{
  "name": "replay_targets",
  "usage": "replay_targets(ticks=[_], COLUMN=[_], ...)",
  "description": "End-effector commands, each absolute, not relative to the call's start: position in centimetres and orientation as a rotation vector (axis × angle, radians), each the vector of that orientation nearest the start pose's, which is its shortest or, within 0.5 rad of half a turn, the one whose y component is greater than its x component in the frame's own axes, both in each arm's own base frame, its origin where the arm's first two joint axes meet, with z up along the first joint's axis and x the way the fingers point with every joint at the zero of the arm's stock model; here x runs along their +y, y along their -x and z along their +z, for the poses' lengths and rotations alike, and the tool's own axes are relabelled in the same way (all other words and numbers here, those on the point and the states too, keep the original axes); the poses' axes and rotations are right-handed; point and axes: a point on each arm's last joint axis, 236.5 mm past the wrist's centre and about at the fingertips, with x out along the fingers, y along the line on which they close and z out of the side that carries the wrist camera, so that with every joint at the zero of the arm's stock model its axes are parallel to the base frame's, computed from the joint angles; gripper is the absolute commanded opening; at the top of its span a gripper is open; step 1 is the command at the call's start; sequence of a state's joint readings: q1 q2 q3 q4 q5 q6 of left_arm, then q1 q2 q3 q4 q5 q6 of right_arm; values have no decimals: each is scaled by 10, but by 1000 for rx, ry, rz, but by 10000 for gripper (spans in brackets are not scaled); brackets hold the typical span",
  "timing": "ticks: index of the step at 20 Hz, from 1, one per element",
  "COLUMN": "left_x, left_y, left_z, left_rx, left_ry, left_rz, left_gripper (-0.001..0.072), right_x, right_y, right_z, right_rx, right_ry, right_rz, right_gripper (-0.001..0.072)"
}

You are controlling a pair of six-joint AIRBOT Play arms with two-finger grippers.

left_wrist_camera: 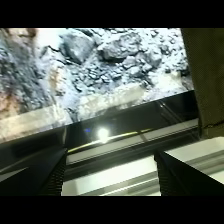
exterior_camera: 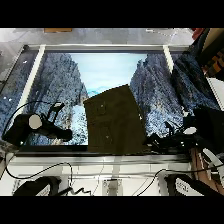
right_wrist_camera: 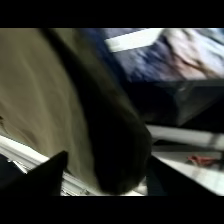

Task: Fold the clothes and pants, and hang the long-sleeved shirts on hangers.

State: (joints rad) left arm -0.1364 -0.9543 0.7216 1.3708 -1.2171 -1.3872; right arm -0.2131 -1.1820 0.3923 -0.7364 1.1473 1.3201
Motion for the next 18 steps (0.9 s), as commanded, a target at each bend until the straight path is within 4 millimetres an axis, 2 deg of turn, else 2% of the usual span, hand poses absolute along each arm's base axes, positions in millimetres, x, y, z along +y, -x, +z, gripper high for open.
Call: replay_targets(ticks=[1,3,4,7,10,13,15,16,18], left_x=[-86,-85,-85,-87,-96,-89,-77,-76,-93], left_y=[-233,-230,-226,-213,-208,-216,-225,-233,-243], left_z=[-36,-37,-40,-55,-64,-65,-65,-63,-59], left_rx=[1462,1478,1504,1609,1645,1616,1589,1555,1499], left_ry=[-18,-17,-18,-6,-20,-19,20,93,296], left_rz=[-373,-376,-378,-395,-485,-488,-459,-452,-523], left_gripper=[576,576,576,576,576,575,575,562,548], right_x=[124,125,126,138,165,201,220,226,235], right_y=[-215,-215,-216,-211,-194,-194,-198,-198,-195], right_z=[-110,-110,-109,-103,-104,-103,-105,-106,-106], right_rx=[1565,1548,1539,1533,1581,1550,1512,1500,1494], right_ry=[-964,-924,-911,-858,-758,-712,-694,-682,-670], right_rz=[292,336,359,455,546,599,602,601,614], right_gripper=[365,176,24,29,28,28,28,28,29])
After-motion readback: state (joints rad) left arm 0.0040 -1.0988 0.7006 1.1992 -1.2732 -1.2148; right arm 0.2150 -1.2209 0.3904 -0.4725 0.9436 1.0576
